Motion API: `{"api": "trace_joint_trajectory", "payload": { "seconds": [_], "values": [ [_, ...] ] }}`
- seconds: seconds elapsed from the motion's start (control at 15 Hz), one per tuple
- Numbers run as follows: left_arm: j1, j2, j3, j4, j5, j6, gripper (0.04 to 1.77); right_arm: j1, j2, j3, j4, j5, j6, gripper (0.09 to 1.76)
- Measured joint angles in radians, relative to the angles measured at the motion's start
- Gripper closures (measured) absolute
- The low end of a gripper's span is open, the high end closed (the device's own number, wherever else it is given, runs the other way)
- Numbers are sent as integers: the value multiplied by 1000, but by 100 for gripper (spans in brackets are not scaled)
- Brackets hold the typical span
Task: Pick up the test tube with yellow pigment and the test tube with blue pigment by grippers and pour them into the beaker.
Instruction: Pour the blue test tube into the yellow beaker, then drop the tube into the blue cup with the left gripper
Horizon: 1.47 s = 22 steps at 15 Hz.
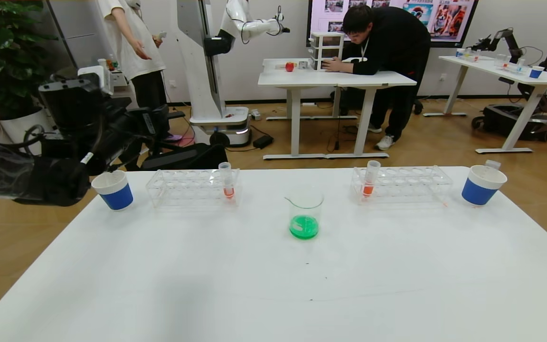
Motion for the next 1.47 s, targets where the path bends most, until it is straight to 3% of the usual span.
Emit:
{"api": "trace_joint_trajectory", "payload": {
  "seconds": [0.2,0.6,0.87,1.2,1.47],
  "values": [
    [-40,-183,101,46,0,23,6,0,0,0,0,0,0,11],
    [-59,-654,320,136,0,177,6,0,0,0,0,0,0,11],
    [-42,-974,425,357,16,238,6,0,0,0,0,0,0,11],
    [-10,-1371,516,691,52,230,6,0,0,0,0,0,0,11],
    [26,-1617,663,778,17,230,6,0,0,0,0,0,0,11]
  ]
}}
